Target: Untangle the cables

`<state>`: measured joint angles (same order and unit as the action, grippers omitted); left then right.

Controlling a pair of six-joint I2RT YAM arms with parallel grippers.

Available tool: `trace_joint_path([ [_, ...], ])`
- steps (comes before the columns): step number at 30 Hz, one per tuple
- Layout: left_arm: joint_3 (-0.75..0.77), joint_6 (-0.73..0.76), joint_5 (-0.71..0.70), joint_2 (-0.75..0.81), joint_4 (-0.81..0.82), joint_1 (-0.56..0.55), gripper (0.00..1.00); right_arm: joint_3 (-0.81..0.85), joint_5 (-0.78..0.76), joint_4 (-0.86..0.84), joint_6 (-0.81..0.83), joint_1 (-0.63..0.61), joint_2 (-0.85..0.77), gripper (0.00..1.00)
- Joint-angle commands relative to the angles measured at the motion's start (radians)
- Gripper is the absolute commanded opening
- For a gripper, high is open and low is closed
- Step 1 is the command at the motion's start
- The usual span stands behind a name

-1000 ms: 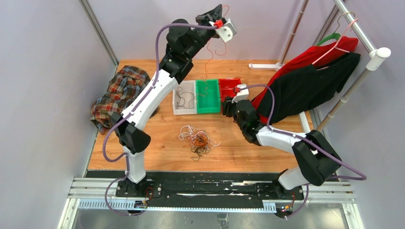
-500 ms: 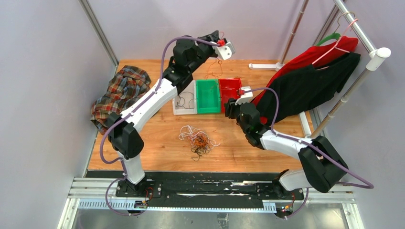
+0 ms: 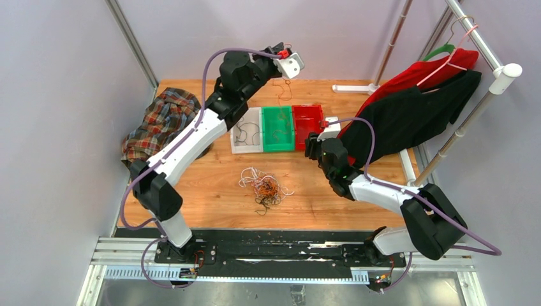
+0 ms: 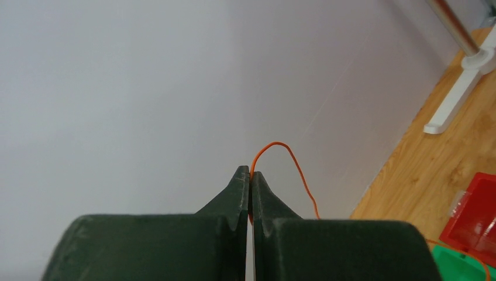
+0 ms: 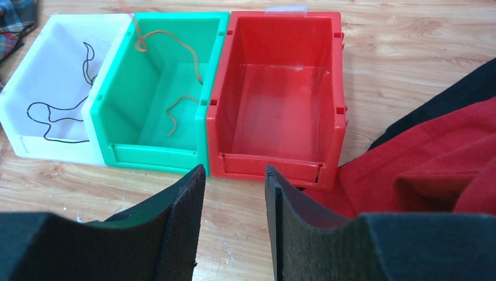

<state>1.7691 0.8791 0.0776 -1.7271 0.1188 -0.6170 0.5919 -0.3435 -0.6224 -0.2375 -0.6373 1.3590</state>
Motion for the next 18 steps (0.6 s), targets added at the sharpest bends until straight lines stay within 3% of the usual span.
trace_joint_path([
  [1, -0.076, -0.099, 0.023, 0.074, 0.004, -0.008, 0.0, 0.012, -0.06, 0.009, 0.003, 0.018, -0.005, 0.42],
  [10, -0.179, -0.182, -0.119, 0.0, -0.024, 0.005, 0.0, -0.024, -0.145, 0.052, -0.013, 0.018, -0.059, 0.42],
  [18, -0.172, -0.253, -0.118, -0.077, -0.029, 0.007, 0.01, -0.062, -0.167, 0.03, -0.02, 0.018, -0.083, 0.42],
])
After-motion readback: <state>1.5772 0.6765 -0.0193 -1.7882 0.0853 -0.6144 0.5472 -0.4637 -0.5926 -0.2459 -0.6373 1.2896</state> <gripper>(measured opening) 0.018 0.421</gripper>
